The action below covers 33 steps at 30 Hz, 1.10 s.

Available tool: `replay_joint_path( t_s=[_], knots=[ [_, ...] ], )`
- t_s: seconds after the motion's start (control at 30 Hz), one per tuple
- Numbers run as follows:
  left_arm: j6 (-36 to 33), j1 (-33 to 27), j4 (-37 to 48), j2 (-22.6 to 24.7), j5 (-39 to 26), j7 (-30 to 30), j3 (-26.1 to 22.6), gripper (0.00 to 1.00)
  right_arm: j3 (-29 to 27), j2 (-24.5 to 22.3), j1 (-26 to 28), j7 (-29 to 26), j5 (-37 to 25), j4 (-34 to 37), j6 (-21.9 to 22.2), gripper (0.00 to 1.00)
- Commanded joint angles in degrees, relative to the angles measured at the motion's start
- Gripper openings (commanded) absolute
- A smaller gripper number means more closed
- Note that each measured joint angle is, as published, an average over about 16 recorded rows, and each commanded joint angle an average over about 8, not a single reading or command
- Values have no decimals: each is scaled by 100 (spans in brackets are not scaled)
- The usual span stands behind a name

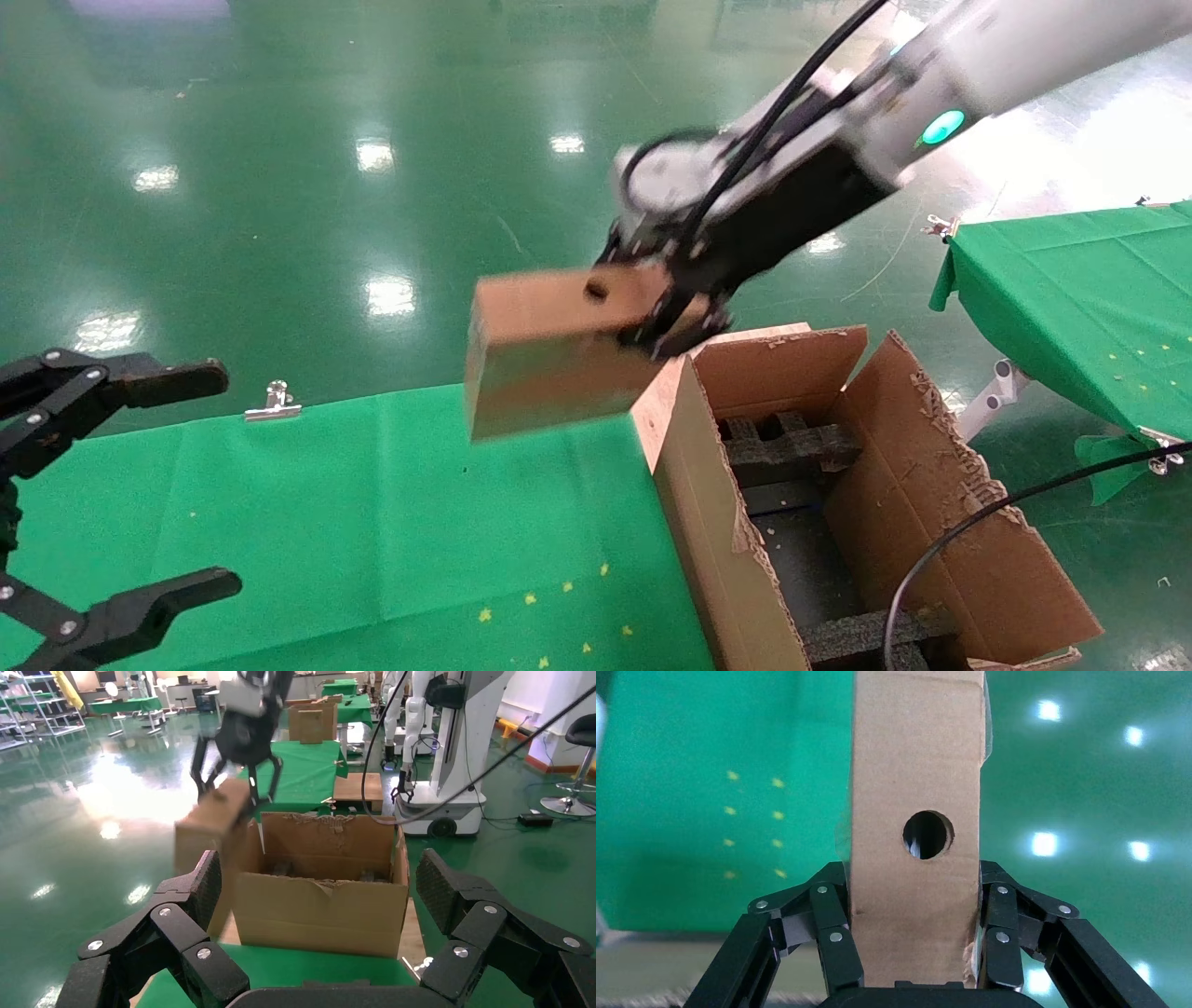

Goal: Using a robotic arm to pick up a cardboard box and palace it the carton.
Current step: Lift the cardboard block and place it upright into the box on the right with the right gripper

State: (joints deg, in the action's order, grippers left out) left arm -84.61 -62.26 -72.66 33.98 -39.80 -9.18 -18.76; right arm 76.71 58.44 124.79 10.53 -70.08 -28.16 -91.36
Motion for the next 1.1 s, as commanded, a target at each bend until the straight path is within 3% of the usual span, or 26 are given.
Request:
replay_joint_path(
  t_s=[0.03,0.43,1.1],
  knots=[
    [0,0,0,0,0,0,0,100,96,-70,235,63,68,66,5,0],
    [1,0,0,-1,1,1,-2,100,699,-417,657,255,418,400,0,0],
    [2,-1,0,-2,3,2,-4,100,2125,-2005,1252,-106,490,506,-15,0]
  ],
)
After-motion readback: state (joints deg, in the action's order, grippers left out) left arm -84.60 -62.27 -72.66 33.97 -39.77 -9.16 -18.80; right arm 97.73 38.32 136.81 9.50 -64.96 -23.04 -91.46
